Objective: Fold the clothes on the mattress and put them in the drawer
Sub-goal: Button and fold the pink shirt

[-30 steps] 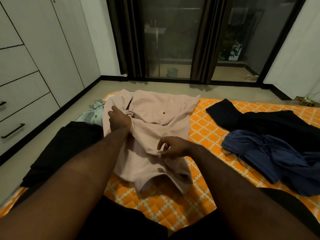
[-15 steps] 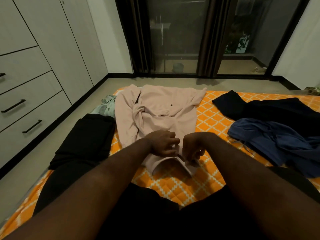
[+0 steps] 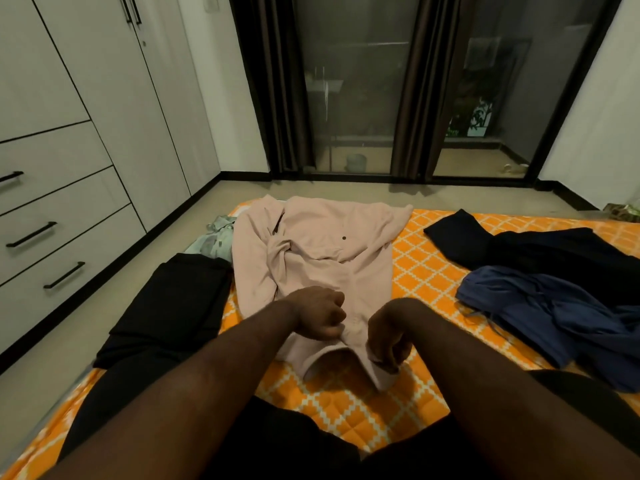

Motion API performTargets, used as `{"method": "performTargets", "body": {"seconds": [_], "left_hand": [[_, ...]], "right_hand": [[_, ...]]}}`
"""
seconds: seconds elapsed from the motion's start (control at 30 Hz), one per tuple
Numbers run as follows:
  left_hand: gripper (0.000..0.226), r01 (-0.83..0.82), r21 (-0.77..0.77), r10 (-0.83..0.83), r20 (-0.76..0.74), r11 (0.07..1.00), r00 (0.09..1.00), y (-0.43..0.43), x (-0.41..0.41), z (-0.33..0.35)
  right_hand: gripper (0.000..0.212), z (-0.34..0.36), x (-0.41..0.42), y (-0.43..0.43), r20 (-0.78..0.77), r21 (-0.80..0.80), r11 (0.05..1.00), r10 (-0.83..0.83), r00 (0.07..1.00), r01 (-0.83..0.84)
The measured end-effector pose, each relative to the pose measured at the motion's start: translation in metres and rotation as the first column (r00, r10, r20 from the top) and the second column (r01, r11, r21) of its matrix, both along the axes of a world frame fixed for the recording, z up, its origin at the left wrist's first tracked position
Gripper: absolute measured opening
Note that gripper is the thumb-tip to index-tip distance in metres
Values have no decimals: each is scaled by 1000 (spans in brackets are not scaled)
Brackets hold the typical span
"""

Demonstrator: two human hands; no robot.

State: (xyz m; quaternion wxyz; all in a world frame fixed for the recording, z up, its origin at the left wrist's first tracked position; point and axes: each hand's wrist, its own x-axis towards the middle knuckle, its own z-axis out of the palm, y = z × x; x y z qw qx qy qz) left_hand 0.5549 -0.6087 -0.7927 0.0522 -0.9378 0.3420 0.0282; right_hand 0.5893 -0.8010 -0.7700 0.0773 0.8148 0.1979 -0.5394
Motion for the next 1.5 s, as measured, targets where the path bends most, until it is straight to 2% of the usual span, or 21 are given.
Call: {"method": "performTargets", "body": {"seconds": [0.07,0.13,0.17,0.23,0.3,0.33,0.43,0.5,0.57,0.63,0.73,0.87,0.93,1.0,1.03,1.07,1.13,1.2,1.3,1.37,1.5], "left_hand": [[36,-98,-72,97,-18,993,995,2,13,4],[24,-206,-155,210,8,966,978,2,32,10],[21,-247,-196,259,36,949,965,1,43,13],[22,-322,-267,347,51,908,936,-4,70,20],[22,-387,-319,416,25,865,909,-13,102,27],[21,-409,-349,437,2,843,899,-19,118,28],[26,-421,-384,432,-62,822,900,-44,177,24],[38,-406,-328,399,-92,853,912,-64,206,15],[49,-410,-257,399,-95,875,912,-85,236,-3],[49,-445,-241,451,-34,862,892,-99,253,-19],[40,-503,-306,530,3,808,848,-109,279,-41],[31,-574,-379,610,-31,726,792,-102,308,-43],[27,-664,-470,680,-167,581,714,-97,322,-36],[25,-729,-588,671,-384,351,634,-92,334,-29],[24,-753,-612,630,-491,242,601,-91,338,-24],[24,-774,-617,569,-589,142,574,-90,339,-19],[29,-813,-581,390,-756,-31,525,-87,340,-13],[23,-833,-540,193,-835,-116,515,-84,342,-10],[15,-848,-516,68,-856,-121,512,-82,347,-8],[21,-831,-547,83,-837,-101,541,-79,355,-12],[23,-770,-627,346,-701,118,624,-71,366,-26]], "right_hand": [[16,10,15,-6,-55,134,974,-177,983,183],[20,20,38,-16,-56,356,859,-372,926,367],[20,25,49,-22,-75,483,747,-484,872,457],[24,28,74,-32,-219,662,413,-691,689,625],[27,21,105,-38,-388,708,69,-793,469,703],[27,17,120,-40,-461,697,-72,-807,369,714],[27,-3,172,-40,-644,588,-387,-755,122,710],[30,-16,197,-39,-716,498,-513,-698,-3,699],[31,-33,226,-35,-756,424,-585,-649,-86,691],[26,-43,245,-29,-806,368,-654,-578,-124,661],[9,-57,276,-17,-851,331,-719,-507,-136,611],[23,-64,307,-6,-918,258,-815,-374,-130,519],[19,-57,310,-2,-943,215,-841,-312,-119,496],[11,-56,312,-1,-949,208,-857,-293,-114,471],[18,-58,315,-2,-953,197,-867,-279,-117,458],[23,-59,320,-3,-954,189,-872,-272,-124,452],[21,-63,330,-5,-942,233,-860,-316,-116,453],[16,-61,340,-6,-909,333,-812,-411,-65,479],[17,-56,358,0,-846,441,-743,-531,-42,503],[13,-56,369,4,-803,485,-718,-591,-69,500],[7,-60,397,14,-670,552,-686,-704,-238,474]]}}
